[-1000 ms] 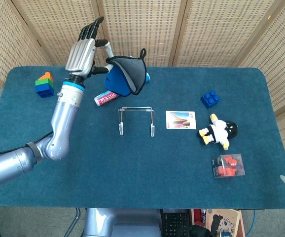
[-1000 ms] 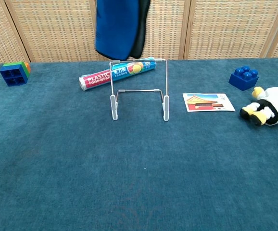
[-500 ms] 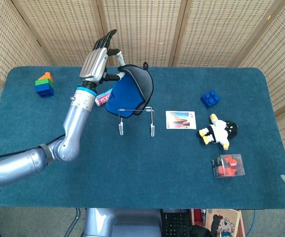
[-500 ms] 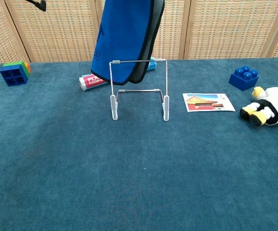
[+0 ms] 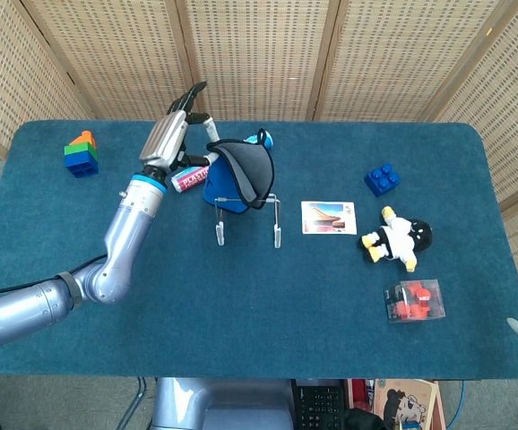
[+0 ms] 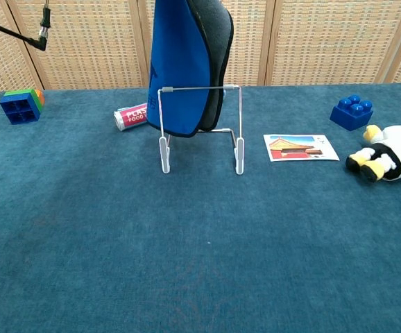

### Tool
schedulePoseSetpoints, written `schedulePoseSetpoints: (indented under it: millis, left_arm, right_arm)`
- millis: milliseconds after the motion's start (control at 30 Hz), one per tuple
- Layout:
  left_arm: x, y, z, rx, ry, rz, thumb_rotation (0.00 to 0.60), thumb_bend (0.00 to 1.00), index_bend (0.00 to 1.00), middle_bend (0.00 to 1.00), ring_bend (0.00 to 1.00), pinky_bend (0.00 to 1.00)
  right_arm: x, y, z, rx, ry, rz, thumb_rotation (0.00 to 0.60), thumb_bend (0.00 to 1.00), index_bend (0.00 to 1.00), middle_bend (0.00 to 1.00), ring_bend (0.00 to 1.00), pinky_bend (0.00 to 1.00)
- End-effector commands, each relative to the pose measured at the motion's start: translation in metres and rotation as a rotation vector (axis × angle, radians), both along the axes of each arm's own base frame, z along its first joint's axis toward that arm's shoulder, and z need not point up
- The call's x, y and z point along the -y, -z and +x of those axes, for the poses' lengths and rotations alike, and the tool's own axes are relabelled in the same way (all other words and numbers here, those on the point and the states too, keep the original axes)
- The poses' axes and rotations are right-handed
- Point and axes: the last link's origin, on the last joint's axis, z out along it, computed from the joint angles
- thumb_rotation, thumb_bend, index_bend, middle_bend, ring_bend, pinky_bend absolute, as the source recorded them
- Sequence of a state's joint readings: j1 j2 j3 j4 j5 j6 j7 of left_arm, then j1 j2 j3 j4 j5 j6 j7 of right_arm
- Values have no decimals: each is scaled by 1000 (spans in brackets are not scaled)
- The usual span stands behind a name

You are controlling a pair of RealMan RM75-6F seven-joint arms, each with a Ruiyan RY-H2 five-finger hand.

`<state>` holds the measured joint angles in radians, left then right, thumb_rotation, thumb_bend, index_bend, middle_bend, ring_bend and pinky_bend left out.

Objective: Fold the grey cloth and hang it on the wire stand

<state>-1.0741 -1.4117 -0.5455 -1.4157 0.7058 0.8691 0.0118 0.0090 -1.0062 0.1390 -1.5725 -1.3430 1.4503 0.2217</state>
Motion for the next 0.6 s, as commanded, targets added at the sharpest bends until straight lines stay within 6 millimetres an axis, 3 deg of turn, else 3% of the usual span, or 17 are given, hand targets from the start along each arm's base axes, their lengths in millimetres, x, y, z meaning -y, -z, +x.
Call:
schedulePoseSetpoints:
  millis: [33, 400, 600]
  left_arm:
    - [4, 4, -3, 23, 11, -25, 600, 475, 863, 0, 0, 0]
    - [20, 3, 0, 68, 94, -53, 600, 475, 864, 0, 0, 0]
    - [42, 14, -17, 2, 145, -105, 600, 475, 864, 0, 0, 0]
  right_arm:
    - [0, 1, 0, -2, 1, 1, 600, 0, 0, 0, 0, 0]
    - [1, 2, -1, -7, 6, 7, 600, 0, 0, 0, 0, 0]
    - [0, 2, -1, -5, 6, 6, 600, 0, 0, 0, 0, 0]
